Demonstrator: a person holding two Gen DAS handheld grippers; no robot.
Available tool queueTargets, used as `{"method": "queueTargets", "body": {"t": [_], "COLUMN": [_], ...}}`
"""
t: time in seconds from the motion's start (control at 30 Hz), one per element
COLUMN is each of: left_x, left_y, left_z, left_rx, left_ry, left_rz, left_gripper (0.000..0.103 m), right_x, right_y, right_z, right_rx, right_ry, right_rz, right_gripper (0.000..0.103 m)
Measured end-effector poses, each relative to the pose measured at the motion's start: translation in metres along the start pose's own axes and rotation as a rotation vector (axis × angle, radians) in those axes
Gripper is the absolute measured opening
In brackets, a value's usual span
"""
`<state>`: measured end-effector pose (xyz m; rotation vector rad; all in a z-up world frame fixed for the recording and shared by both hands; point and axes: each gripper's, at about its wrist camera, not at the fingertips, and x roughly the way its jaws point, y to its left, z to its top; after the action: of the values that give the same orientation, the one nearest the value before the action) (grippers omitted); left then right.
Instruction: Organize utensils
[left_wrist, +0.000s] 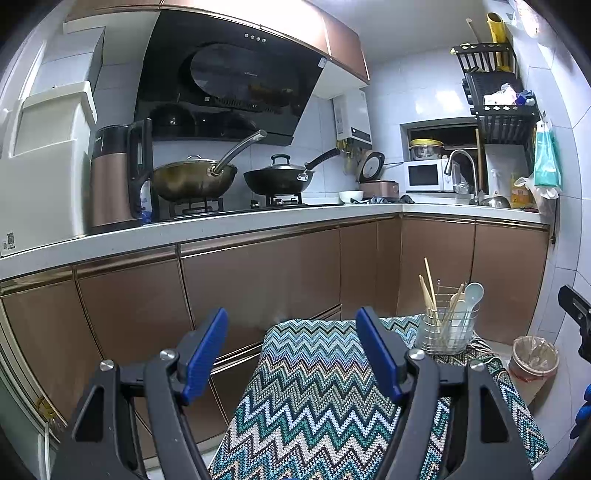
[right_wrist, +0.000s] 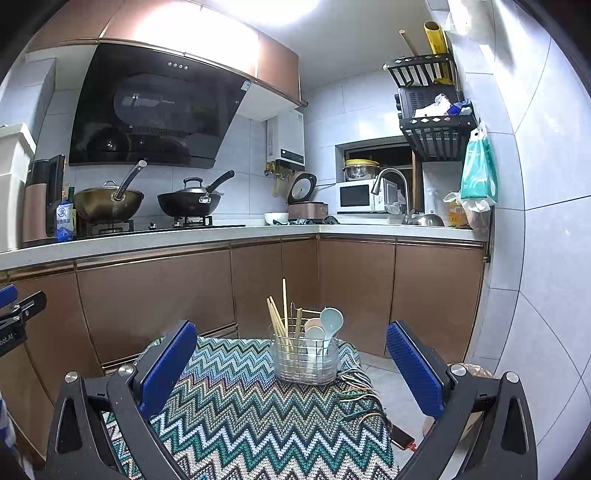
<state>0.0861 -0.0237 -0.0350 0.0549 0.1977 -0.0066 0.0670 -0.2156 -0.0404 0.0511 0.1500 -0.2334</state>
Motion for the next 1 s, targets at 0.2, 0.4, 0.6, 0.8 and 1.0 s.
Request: {"method": "queueTargets", "body": {"t": [0.2,0.4,0.6,0.8,1.0], "left_x": [-0.0028,-0.0047,-0.0055,-0.0073,-0.0076], "left_y": [0.0005,0.0015,0.0021,0.0025,0.0046], "left_z": [0.0008,0.0017,0.0024,0.0034,0.0055], "left_rx": [-0.005,-0.008,-0.005,-0.005,-0.007], "left_ry": [-0.007,-0.012,-0.013,-0.016,-0.02], "left_rz": [0.001,0.001,0.0,0.001,0.001], "left_gripper": [0.07,0.07,0.07,0.07,0.07], "right_x": [-0.0031,-0.0063,-0.0069,-0.0077,-0.0078], "right_y": [0.0006,0.0028,0.0041,0.0062,0.0061], "right_z": [0.0015,0.0024,0.003,0.0055,0.0053], "right_rx": [-0.004,-0.008,-0.01,-0.014,-0.014], "right_ry": [-0.01,-0.018,-0.02,-0.023,-0.023], "right_rz": [-0.005,-0.009,-0.01,-0.01,-0.01], "right_gripper": [0.103,0.103,0.103,0.103,0.103]}}
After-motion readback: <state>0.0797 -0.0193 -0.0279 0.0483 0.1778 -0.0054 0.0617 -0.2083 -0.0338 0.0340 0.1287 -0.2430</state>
